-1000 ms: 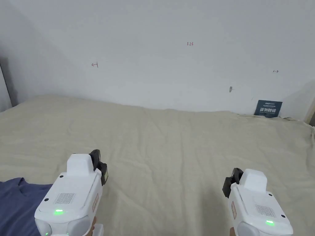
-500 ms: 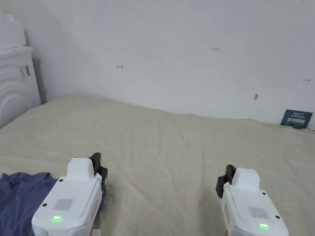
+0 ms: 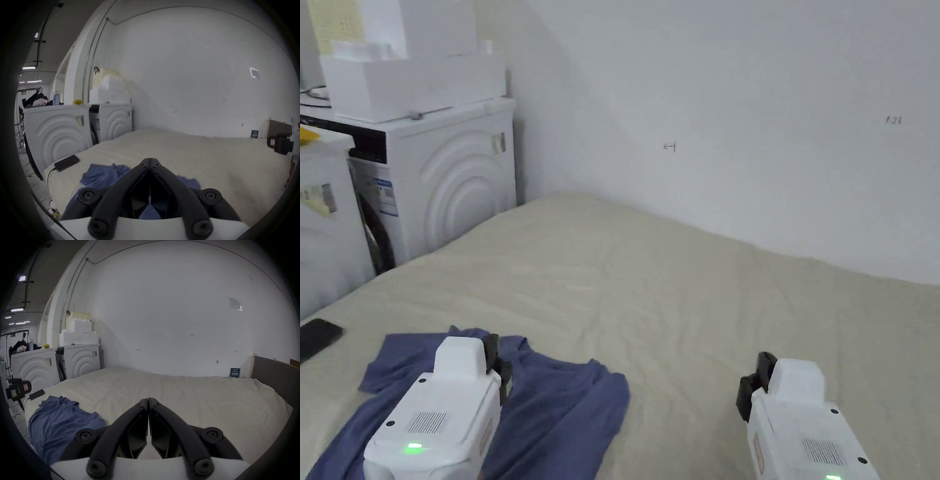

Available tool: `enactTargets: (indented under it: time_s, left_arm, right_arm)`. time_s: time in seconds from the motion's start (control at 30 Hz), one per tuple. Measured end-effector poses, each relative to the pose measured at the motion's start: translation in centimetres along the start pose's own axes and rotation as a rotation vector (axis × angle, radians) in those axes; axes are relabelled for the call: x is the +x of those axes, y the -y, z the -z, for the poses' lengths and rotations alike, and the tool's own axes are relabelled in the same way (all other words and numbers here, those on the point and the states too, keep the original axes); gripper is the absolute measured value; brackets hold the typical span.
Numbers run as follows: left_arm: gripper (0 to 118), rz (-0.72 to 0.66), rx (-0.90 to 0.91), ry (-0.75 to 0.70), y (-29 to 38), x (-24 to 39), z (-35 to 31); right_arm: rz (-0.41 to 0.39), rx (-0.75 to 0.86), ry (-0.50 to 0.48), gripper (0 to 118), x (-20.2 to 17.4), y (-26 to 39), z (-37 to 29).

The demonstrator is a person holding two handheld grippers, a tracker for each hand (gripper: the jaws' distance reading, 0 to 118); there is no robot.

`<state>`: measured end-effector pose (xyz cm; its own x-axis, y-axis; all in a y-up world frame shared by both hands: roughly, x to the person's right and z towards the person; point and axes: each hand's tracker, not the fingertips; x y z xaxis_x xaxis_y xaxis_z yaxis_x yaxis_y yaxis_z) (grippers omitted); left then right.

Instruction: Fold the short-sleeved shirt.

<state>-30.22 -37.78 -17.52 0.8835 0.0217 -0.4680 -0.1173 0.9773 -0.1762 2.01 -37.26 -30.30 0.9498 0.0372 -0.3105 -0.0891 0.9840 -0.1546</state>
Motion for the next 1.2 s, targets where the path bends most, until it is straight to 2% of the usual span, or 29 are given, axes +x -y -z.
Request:
enactTargets:
  time_s: [0.3,0.37,0.4,0.43,0.47,0.5,0.53,0.57,0.63,0.7,0.77,0.83,1.0,1.1,1.2]
  left_arm:
    - [0,-0.137,-0.421,0.049,5.0,-6.4,9.2]
    - [5,-0.17,-0.501,0.052,6.0,-7.2,11.3]
    - [13,-0.183,-0.548,0.052,6.5,-7.6,12.4]
    - [28,-0.209,-0.575,0.025,6.9,-8.1,13.3]
    - [55,-0.22,-0.581,-0.001,7.2,-8.1,13.9]
    - [75,-0.233,-0.625,-0.011,7.6,-8.4,14.8]
    - [87,-0.244,-0.67,-0.008,7.9,-8.6,15.8]
    - [94,-0.25,-0.698,-0.004,8.2,-8.6,16.5]
    - [94,-0.225,-0.725,0.024,8.6,-8.4,17.6]
    - [94,-0.126,-0.735,0.006,8.8,-7.4,18.5]
    - [94,-0.017,-0.733,0.002,7.4,-3.7,12.5]
    - [93,0.065,-0.74,-0.002,7.6,-2.6,12.2]
    - [86,0.095,-0.713,-0.016,8.6,-2.0,12.9]
    - [73,0.134,-0.705,0.003,8.3,-1.6,12.2]
    - [45,0.221,-0.705,0.048,8.1,-0.3,11.6]
  right_arm:
    - [-0.033,-0.072,-0.082,1,-4.6,1.3,2.1]
    - [-0.039,-0.092,-0.094,1,-5.0,1.7,2.4]
    - [-0.041,-0.097,-0.096,1,-5.3,1.9,2.6]
    - [-0.046,-0.103,-0.098,1,-5.3,2.2,2.6]
    - [-0.052,-0.112,-0.099,1,-5.3,2.3,2.8]
    - [-0.056,-0.121,-0.097,1,-5.3,2.6,3.0]
    - [-0.06,-0.132,-0.095,1,-5.3,2.8,3.2]
    - [-0.06,-0.139,-0.095,1,-5.2,3.0,3.3]
    - [-0.066,-0.151,-0.09,1,-5.0,3.4,3.5]
    - [-0.072,-0.162,-0.086,1,-4.8,3.7,3.7]
    - [-0.072,-0.172,-0.079,1,-4.6,4.0,3.9]
    - [-0.069,-0.185,-0.075,1,-4.5,4.2,4.1]
    - [-0.08,-0.194,-0.07,1,-4.9,3.8,3.4]
    - [-0.08,-0.196,-0.068,1,-5.0,3.6,3.0]
    - [-0.078,-0.196,-0.062,1,-5.1,3.6,2.7]
